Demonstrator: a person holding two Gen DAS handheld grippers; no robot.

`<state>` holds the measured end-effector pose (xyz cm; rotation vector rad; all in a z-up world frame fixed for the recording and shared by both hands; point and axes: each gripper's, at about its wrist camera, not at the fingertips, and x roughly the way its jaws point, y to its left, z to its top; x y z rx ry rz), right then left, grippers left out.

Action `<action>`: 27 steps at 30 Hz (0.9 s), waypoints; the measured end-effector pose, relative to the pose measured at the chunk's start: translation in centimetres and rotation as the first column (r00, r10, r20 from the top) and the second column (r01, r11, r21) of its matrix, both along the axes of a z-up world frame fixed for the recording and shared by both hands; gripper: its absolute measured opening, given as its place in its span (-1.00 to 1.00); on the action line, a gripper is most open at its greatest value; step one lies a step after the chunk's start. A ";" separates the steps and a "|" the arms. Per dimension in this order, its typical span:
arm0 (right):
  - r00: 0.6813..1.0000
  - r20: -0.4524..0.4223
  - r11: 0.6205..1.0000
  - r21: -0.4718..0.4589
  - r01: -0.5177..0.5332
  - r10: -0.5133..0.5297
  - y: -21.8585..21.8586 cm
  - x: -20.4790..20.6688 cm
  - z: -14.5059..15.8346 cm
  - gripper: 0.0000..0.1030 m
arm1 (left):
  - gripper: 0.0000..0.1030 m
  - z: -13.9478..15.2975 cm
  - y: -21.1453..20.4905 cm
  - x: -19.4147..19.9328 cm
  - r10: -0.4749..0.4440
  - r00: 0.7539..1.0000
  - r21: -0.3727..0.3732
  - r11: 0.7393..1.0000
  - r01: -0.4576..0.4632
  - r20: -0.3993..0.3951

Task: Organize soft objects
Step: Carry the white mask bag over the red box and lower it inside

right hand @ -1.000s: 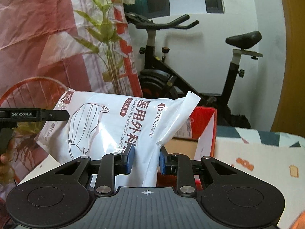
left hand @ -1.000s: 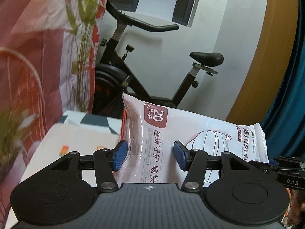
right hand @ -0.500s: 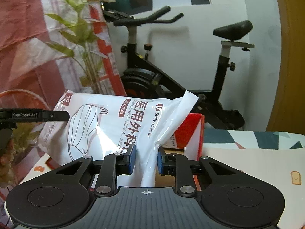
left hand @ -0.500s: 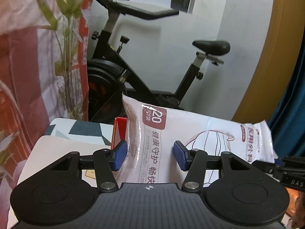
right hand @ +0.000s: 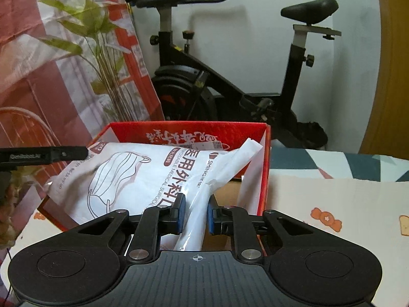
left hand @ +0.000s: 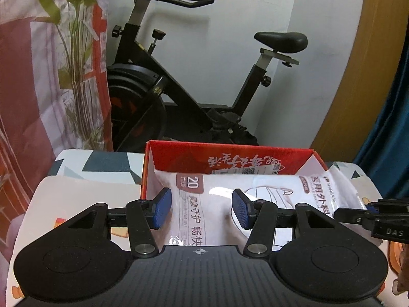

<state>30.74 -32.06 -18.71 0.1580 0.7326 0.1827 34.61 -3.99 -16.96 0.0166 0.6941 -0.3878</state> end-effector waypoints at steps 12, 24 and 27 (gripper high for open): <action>0.996 -0.090 0.989 -0.145 -0.016 0.003 1.6 3.4 0.1 -0.72 | 0.07 0.3 1.6 0.7 0.048 0.999 -0.051 0.998 -0.047 0.010; 0.986 -0.155 0.963 -0.250 -0.099 0.061 4.2 4.2 -0.3 -0.77 | 0.07 0.0 1.5 0.5 0.040 0.999 -0.040 0.998 -0.039 0.021; 0.979 -0.181 0.941 -0.303 -0.149 0.096 6.1 4.9 -0.9 -0.77 | 0.07 -0.2 1.5 0.4 0.032 0.999 -0.035 0.999 -0.031 0.021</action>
